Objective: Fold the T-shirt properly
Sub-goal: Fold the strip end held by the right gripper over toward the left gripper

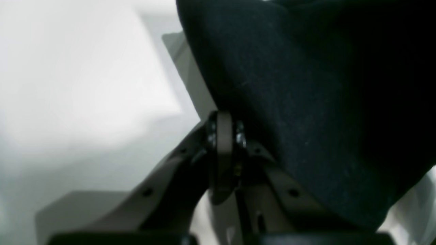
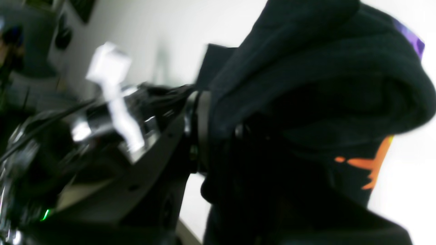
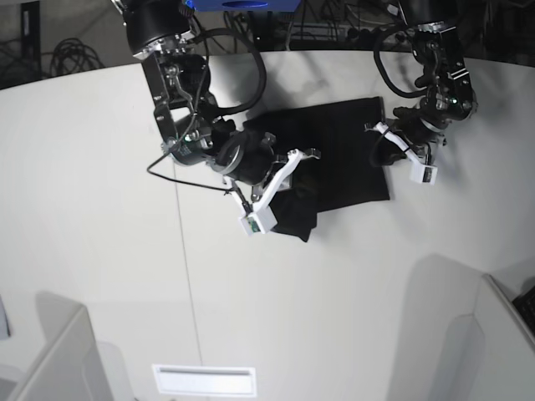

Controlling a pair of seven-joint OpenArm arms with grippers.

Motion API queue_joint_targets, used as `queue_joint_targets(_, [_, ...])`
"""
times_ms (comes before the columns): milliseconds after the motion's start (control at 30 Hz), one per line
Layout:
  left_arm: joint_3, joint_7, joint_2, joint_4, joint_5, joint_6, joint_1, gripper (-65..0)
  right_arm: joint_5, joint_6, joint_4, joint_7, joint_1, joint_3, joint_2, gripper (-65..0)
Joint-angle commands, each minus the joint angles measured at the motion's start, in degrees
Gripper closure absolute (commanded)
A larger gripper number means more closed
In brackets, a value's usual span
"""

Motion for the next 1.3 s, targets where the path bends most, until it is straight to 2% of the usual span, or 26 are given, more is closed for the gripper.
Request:
queue_joint_targets(0, [-0.1,1.1,-0.3,0.9,1.0,0.0,-0.1,0.0,2.0,0.8,0.8,2.3,0.8,-1.8,-0.4,0.0])
queue_joint_targets(167, [-0.5,1.1,-0.5,0.3,1.0,0.0,-0.1,0.0,2.0,0.1,-0.5,4.8,0.8,-7.5,-0.2,0.0])
queue_joint_targets(267, [-0.5,1.1,-0.5,0.3,1.0,0.0,-0.1,0.0,2.0,0.1,-2.2,5.1,0.8,-9.0,-0.6,0.0])
queue_joint_targets(467, [-0.1,1.1,-0.4,0.3,1.0,0.0,-0.1,0.0,2.0,0.1,-4.1,9.8,3.0,-11.3,-0.5,0.0])
queue_joint_targets(767, [-0.6,1.1,-0.4,0.3,1.0,0.0,-0.1,0.0,2.0,-0.6,-9.4,10.2,4.7,-14.1,-0.6,0.0])
queue_joint_targets(900, [-0.6,1.1,-0.3,0.3,1.0,0.0,-0.1,0.0,2.0,-0.6,-12.7,13.0,4.8,-14.3,-0.6,0.0])
queue_joint_targets(1067, [-0.3,1.1,-0.3,0.3,1.0,0.0,-0.1,0.0,2.0,-0.6,-13.1,13.4,5.2,-14.3,-0.6,0.0])
queue_joint_targets(1267, [-0.5,1.1,-0.3,0.3,0.9,0.0,-0.1,0.0,2.0,-0.6,-13.1,13.4,5.8,-18.7,-0.6,0.0])
